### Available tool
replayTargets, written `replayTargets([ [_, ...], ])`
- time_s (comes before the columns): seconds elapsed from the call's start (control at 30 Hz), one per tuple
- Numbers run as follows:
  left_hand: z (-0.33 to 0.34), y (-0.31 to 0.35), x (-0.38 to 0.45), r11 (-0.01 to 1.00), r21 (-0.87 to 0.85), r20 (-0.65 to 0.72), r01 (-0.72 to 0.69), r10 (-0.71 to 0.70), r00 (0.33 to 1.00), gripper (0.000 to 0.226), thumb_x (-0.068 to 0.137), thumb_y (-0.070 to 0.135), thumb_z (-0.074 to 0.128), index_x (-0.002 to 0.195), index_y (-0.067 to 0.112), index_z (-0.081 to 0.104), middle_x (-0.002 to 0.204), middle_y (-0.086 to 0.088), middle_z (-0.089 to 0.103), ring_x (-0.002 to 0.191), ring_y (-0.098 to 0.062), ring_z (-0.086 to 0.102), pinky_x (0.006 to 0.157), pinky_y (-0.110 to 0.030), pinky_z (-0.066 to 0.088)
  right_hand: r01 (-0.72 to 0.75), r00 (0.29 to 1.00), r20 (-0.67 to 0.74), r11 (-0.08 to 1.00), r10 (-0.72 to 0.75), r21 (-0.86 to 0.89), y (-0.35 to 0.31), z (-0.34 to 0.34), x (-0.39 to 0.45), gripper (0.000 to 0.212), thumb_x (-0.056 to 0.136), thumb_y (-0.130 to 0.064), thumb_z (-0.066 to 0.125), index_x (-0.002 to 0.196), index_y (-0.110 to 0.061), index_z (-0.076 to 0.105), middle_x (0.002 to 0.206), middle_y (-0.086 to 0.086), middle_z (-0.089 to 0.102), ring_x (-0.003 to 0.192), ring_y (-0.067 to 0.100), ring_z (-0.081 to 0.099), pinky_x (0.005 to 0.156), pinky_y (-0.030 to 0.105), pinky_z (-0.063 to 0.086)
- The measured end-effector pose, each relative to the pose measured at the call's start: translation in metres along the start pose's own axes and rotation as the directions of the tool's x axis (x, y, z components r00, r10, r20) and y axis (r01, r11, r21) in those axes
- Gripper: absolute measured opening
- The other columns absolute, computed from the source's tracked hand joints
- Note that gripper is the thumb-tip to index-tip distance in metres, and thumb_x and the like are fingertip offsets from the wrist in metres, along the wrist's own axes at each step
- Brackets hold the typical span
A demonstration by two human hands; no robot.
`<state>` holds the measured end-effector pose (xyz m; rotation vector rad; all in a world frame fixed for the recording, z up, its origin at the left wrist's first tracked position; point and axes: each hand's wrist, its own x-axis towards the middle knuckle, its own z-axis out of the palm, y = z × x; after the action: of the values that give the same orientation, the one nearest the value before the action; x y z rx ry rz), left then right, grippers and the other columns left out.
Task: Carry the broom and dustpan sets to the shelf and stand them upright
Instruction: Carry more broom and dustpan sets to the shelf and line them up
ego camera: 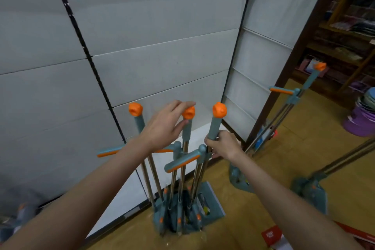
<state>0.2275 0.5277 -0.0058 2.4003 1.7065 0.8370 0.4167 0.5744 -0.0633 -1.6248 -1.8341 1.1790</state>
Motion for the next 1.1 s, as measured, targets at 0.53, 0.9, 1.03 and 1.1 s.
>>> replayTargets([
  [0.53,0.023,-0.1,-0.082,0.734,0.303,0.241,0.608,-0.676,0.696,0.09,0.074,0.051,0.063,0.142,0.01,0.021,0.145,-0.014,0.037,0.133,-0.032,0.034,0.113,-0.047,0.023,-0.071,0.965,0.264,0.955,-0.008,0.288,0.003,0.058,0.016,0.05,0.08,-0.015,0.071,0.12,-0.033,0.047,0.119,-0.002,0.058,0.115,0.024,0.057,0.098,0.045,0.049],
  [0.9,0.026,-0.136,-0.072,0.825,0.38,0.328,0.418,-0.543,0.773,0.046,0.08,0.045,0.06,0.113,0.016,0.049,0.116,-0.01,0.055,0.109,-0.027,0.05,0.091,-0.034,0.038,-0.175,0.961,0.257,0.941,0.1,0.29,-0.026,0.071,0.027,0.04,0.078,-0.029,0.074,0.113,-0.012,0.063,0.106,0.01,0.07,0.096,0.023,0.068,0.075,0.045,0.061],
  [1.03,-0.018,-0.147,-0.041,0.876,0.339,0.24,0.342,-0.432,0.869,0.041,0.085,0.046,0.052,0.107,0.011,0.051,0.111,-0.014,0.059,0.105,-0.032,0.057,0.084,-0.036,0.044,-0.112,0.967,0.253,0.959,0.045,0.26,-0.085,0.047,0.055,0.038,0.081,-0.028,0.071,0.113,-0.008,0.063,0.106,0.012,0.068,0.096,0.031,0.068,0.065,0.051,0.061],
  [1.1,-0.053,-0.151,-0.02,0.87,0.38,0.142,0.315,-0.391,0.909,0.038,0.087,0.045,0.049,0.104,0.012,0.052,0.11,-0.013,0.061,0.104,-0.033,0.059,0.081,-0.038,0.046,-0.098,0.969,0.245,0.96,0.032,0.263,-0.13,0.034,0.069,0.037,0.082,-0.027,0.069,0.113,-0.007,0.063,0.108,0.009,0.064,0.105,0.035,0.062,0.066,0.057,0.059],
])
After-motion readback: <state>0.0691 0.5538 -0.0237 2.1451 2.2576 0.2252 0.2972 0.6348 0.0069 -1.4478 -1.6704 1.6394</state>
